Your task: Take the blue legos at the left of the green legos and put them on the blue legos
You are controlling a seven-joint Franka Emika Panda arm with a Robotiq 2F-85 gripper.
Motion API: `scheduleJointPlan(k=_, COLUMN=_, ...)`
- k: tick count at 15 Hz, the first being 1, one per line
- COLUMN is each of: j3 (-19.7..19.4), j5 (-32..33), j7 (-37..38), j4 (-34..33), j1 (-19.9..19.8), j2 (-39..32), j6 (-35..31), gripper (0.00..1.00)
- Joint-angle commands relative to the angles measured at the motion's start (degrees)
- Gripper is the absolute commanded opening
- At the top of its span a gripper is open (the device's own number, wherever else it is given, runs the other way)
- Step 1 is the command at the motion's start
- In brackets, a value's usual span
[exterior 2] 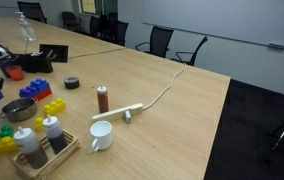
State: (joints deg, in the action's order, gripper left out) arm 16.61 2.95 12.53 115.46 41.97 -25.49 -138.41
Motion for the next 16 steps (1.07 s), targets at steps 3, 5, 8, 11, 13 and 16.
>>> scheduleJointPlan(k=3, j3=-2.3, j5=1.6, j7=6.9, j4=1.4, j1=-1.2, j2=4.7, j6=4.3, gripper=0.1)
scheduleJointPlan(k=5, j3=-2.6, j5=1.9, j7=7.1, j4=0.1, j1=-2.0, j2=3.9, j6=5.5, gripper=0.1)
scheduleJointPlan(k=8, j3=-3.5, j5=4.1, j7=7.7, j4=-2.8, j1=-2.4, j2=2.4, j6=6.7, gripper=0.1)
scheduleJointPlan(k=11, j3=-4.4, j5=6.5, j7=8.0, j4=-7.7, j1=-2.5, j2=0.6, j6=8.8, gripper=0.1)
scheduleJointPlan(k=13, j3=-4.4, j5=6.6, j7=7.3, j4=-11.3, j1=-2.7, j2=-1.3, j6=9.6, gripper=0.1)
scheduleJointPlan(k=16, j3=-4.3, j5=5.7, j7=6.2, j4=-16.6, j1=-2.9, j2=-4.8, j6=9.9, gripper=0.1)
